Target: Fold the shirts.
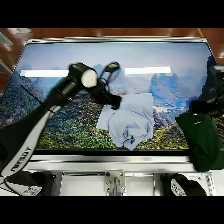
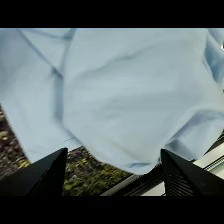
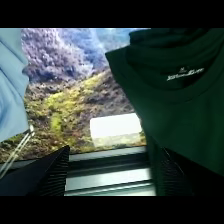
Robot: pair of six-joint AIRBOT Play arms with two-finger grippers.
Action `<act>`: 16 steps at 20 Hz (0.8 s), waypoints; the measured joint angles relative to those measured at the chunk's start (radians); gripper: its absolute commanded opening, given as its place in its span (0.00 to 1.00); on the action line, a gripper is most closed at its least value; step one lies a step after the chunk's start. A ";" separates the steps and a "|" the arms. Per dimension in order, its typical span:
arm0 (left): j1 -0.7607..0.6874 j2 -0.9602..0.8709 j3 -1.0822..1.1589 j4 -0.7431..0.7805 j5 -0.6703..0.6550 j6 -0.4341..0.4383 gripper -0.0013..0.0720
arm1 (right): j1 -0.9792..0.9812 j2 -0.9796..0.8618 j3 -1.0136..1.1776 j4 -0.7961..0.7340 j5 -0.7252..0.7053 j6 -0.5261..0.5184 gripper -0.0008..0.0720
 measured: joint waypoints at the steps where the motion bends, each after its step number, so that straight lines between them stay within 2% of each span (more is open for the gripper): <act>1: 0.049 0.019 -0.011 -0.031 -0.021 0.020 0.99 | -0.046 -0.016 -0.043 0.050 -0.015 -0.008 0.96; 4: 0.185 0.064 -0.105 -0.142 -0.059 0.073 0.99 | -0.194 -0.065 -0.167 0.273 -0.044 -0.071 0.96; 7: 0.287 0.081 -0.294 -0.229 -0.040 0.102 0.99 | -0.285 -0.114 -0.243 0.447 -0.056 -0.126 0.96; 12: 0.395 0.082 -0.593 -0.328 0.109 0.131 0.99 | -0.322 -0.185 -0.285 0.558 -0.057 -0.173 0.96; 16: 0.406 0.039 -0.681 -0.389 0.219 0.140 0.99 | -0.329 -0.244 -0.293 0.609 -0.061 -0.180 0.96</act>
